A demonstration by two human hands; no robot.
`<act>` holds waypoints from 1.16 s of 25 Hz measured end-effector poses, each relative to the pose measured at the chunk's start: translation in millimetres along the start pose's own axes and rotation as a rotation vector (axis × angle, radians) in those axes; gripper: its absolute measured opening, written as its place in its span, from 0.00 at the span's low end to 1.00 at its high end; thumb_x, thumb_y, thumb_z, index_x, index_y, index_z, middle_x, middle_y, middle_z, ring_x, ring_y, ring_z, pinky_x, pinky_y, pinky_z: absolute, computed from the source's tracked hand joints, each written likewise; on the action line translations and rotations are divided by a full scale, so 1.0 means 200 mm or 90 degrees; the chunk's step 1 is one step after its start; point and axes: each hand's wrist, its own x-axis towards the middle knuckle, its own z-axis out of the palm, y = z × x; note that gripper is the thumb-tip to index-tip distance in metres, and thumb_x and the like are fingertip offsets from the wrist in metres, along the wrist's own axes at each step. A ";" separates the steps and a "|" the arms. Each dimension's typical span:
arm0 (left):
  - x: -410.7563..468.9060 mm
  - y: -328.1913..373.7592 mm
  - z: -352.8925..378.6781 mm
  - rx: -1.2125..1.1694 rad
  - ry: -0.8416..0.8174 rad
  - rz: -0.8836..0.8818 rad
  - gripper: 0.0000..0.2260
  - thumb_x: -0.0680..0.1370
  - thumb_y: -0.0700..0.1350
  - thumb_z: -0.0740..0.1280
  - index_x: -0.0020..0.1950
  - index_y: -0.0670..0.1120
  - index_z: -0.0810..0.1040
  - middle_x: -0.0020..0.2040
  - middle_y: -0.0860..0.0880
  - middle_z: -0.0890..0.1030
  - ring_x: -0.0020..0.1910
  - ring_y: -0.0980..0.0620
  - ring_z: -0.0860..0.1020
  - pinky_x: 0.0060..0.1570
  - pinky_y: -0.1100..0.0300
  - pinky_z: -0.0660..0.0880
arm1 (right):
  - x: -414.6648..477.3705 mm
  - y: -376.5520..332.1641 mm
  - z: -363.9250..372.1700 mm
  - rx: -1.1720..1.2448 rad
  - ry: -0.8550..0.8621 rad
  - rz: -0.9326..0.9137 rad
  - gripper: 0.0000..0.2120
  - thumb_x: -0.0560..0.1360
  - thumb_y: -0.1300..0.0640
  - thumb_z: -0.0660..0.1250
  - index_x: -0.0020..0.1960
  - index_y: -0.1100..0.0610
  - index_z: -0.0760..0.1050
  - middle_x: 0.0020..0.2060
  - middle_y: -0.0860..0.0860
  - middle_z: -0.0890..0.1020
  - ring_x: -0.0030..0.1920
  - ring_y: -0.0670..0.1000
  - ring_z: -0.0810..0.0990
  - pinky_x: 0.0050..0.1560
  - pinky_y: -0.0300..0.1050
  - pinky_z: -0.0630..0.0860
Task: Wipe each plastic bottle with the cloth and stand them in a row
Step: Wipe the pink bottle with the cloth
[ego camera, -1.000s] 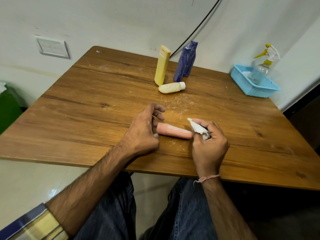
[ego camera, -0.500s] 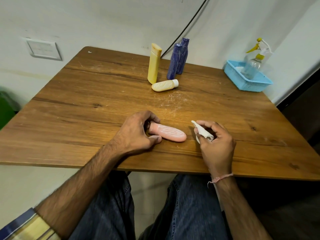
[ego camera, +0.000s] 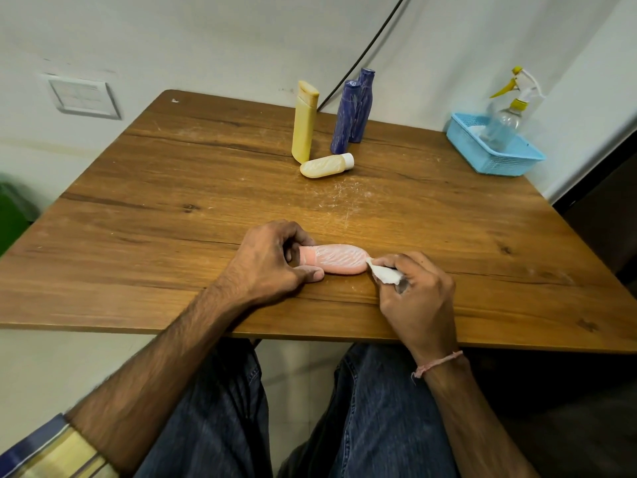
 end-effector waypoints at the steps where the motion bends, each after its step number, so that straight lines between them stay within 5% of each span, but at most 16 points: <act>1: 0.00 0.00 0.00 0.001 -0.004 -0.004 0.18 0.65 0.52 0.82 0.52 0.53 0.82 0.44 0.56 0.81 0.40 0.59 0.77 0.35 0.68 0.70 | 0.00 -0.01 0.01 0.002 -0.014 -0.011 0.15 0.67 0.71 0.73 0.50 0.57 0.85 0.45 0.50 0.84 0.46 0.49 0.82 0.48 0.44 0.80; 17: 0.00 0.01 -0.01 -0.009 -0.007 0.008 0.18 0.64 0.53 0.82 0.51 0.53 0.85 0.43 0.57 0.81 0.39 0.60 0.75 0.35 0.70 0.66 | 0.06 -0.04 0.02 0.047 -0.035 0.020 0.18 0.69 0.74 0.69 0.52 0.57 0.86 0.47 0.49 0.83 0.48 0.46 0.81 0.52 0.39 0.79; 23: 0.00 0.02 -0.01 -0.003 -0.002 0.015 0.18 0.63 0.51 0.83 0.51 0.52 0.85 0.45 0.56 0.81 0.41 0.59 0.75 0.36 0.67 0.66 | 0.14 0.02 -0.02 0.030 -0.086 0.013 0.18 0.69 0.75 0.69 0.48 0.57 0.86 0.45 0.47 0.83 0.46 0.40 0.78 0.51 0.24 0.71; 29: 0.00 0.01 0.00 0.005 0.009 0.031 0.19 0.63 0.51 0.83 0.51 0.53 0.85 0.45 0.55 0.82 0.43 0.58 0.77 0.38 0.65 0.70 | 0.19 0.04 -0.09 0.085 -0.196 -0.090 0.19 0.68 0.78 0.67 0.48 0.57 0.86 0.46 0.49 0.84 0.50 0.43 0.80 0.53 0.30 0.75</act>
